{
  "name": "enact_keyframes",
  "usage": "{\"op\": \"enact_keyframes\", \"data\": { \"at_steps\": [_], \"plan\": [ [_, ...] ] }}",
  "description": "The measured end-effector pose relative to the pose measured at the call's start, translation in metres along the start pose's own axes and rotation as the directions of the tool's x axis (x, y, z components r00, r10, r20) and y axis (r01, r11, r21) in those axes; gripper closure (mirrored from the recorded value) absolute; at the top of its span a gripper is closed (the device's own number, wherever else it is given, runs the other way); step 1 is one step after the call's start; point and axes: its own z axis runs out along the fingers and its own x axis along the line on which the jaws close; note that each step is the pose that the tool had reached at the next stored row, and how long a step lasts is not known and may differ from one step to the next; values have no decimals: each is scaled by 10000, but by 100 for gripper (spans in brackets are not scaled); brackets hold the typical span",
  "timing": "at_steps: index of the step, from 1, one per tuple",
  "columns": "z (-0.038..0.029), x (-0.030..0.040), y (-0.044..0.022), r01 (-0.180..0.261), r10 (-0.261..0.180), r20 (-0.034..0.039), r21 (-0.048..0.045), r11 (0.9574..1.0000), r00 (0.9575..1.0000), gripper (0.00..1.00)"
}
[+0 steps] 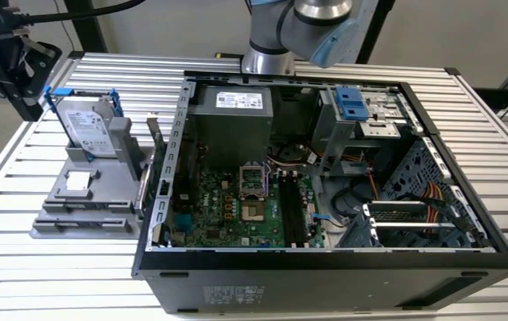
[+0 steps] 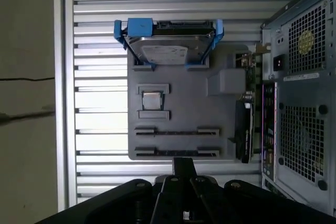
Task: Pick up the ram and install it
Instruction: 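Pick up the ram and move it above insertion slot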
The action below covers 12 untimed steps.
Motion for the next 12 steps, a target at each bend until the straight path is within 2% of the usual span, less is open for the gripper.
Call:
{"op": "enact_keyframes", "data": {
  "at_steps": [12],
  "plan": [
    [-4, -20, -77, 261, -261, -18, 1, 9997, 9997, 100]
  ]
}}
